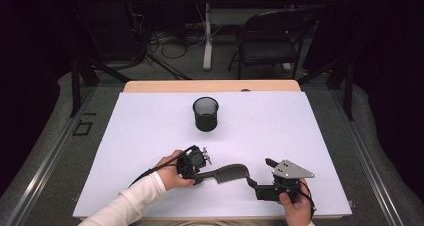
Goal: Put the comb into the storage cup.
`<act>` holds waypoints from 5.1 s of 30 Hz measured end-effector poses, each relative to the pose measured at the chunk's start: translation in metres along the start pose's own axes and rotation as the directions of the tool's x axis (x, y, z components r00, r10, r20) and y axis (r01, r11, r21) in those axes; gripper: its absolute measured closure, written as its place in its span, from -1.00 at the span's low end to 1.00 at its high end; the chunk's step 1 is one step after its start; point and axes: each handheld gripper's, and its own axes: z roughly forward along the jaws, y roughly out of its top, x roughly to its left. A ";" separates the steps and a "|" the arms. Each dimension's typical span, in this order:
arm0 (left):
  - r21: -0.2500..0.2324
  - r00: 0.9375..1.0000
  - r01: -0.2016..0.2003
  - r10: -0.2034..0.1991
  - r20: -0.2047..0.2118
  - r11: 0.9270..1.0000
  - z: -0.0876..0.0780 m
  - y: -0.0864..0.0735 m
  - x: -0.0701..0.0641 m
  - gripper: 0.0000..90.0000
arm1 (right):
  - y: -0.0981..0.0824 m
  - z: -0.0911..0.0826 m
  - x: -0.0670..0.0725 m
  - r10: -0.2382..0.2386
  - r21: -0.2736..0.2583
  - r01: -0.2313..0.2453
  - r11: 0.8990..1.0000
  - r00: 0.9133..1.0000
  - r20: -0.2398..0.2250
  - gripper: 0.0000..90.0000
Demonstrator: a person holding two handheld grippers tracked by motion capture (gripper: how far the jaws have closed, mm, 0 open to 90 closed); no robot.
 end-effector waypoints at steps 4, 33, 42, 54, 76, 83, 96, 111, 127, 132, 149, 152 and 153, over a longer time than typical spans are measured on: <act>0.005 1.000 -0.003 0.003 0.000 1.000 0.001 0.000 0.000 0.40 | 0.000 0.000 0.000 0.000 0.000 0.000 1.000 1.000 0.000 -0.74; 0.030 0.999 -0.053 0.052 0.009 0.998 0.002 0.004 -0.003 0.60 | 0.000 0.001 0.000 0.001 -0.002 -0.001 1.000 1.000 -0.001 -0.73; 0.036 0.997 -0.065 0.064 0.031 0.997 0.002 0.005 0.000 0.60 | 0.000 0.001 0.000 0.000 -0.001 0.000 1.000 1.000 -0.001 -0.73; 0.047 0.996 -0.085 0.084 0.023 0.995 0.002 0.006 0.000 0.61 | 0.000 0.001 0.000 0.000 0.000 0.000 1.000 1.000 -0.001 -0.73; 0.019 0.996 -0.090 0.090 0.012 0.996 0.001 0.006 -0.001 0.61 | -0.001 0.001 0.000 0.000 -0.003 0.000 1.000 1.000 0.001 -0.73; 0.010 0.997 -0.081 0.080 0.012 0.997 -0.003 0.005 -0.001 0.61 | -0.001 0.001 0.000 0.000 -0.003 0.000 1.000 1.000 0.001 -0.73; -0.094 1.000 -0.007 0.008 0.011 0.996 -0.011 -0.002 0.007 0.61 | -0.001 0.002 0.000 0.002 -0.002 -0.002 1.000 1.000 0.003 -0.73; -0.214 0.998 0.058 -0.063 -0.016 0.975 -0.026 -0.008 0.014 0.61 | -0.001 0.001 0.000 0.000 0.008 0.000 1.000 1.000 0.003 -0.73; -0.376 0.988 0.123 -0.148 -0.038 0.918 -0.040 -0.013 0.017 0.61 | -0.001 0.002 0.000 0.007 0.011 -0.007 1.000 1.000 0.004 -0.73; -0.423 0.983 0.133 -0.173 -0.057 0.896 -0.044 -0.014 0.015 0.61 | -0.001 0.002 0.000 0.004 0.012 -0.004 1.000 1.000 0.004 -0.73; -0.567 0.966 0.194 -0.256 -0.030 0.801 -0.050 -0.021 0.013 0.61 | -0.002 0.003 0.000 0.004 0.011 -0.004 1.000 1.000 0.003 -0.73; -0.593 0.962 0.192 -0.269 -0.043 0.782 -0.051 -0.022 0.011 0.61 | -0.002 0.003 0.000 0.003 0.009 -0.004 1.000 1.000 0.005 -0.73; -0.596 0.962 0.189 -0.270 -0.049 0.781 -0.052 -0.023 0.011 0.61 | -0.002 0.003 0.000 0.003 0.009 -0.003 1.000 1.000 0.005 -0.73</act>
